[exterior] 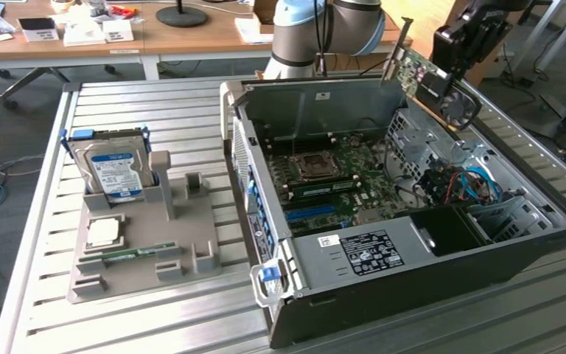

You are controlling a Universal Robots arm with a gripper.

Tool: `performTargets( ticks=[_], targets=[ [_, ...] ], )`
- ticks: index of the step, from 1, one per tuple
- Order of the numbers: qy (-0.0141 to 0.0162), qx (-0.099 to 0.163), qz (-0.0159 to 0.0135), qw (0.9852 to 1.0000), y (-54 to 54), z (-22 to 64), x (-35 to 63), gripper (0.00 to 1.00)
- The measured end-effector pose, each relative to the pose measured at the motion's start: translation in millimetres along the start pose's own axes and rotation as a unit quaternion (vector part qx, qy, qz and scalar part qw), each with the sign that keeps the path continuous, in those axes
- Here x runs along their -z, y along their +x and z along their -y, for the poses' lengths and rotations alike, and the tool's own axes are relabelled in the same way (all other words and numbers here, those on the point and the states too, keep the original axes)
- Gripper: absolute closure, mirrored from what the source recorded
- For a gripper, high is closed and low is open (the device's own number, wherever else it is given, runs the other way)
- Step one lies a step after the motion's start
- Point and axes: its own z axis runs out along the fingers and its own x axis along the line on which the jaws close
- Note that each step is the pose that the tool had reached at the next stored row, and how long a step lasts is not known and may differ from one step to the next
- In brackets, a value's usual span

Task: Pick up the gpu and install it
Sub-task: 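Insert the gpu into the slot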

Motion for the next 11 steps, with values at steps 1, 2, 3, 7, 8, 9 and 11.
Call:
performTargets(
  ticks=[1,2,3,7,8,9,11],
  targets=[
    [-0.0002,0.009,-0.0003,1.0,0.0,0.0,-0.1,0.73],
    [-0.0004,0.018,-0.0007,0.9998,0.0,0.0,-0.1,0.73],
    [-0.0006,0.027,-0.001,0.9996,0.0,0.0,-0.2,0.73],
    [-0.0014,0.063,-0.0023,0.998,0.0,0.0,-0.4,0.73],
    [-0.0017,0.073,-0.0026,0.9974,0.0,0.0,-0.5,0.73],
    [-0.0019,0.082,-0.0029,0.9967,0.0,0.0,-0.5,0.73],
    [-0.0023,0.099,-0.0035,0.995,0.0,0.1,-0.7,0.73]
  ],
)
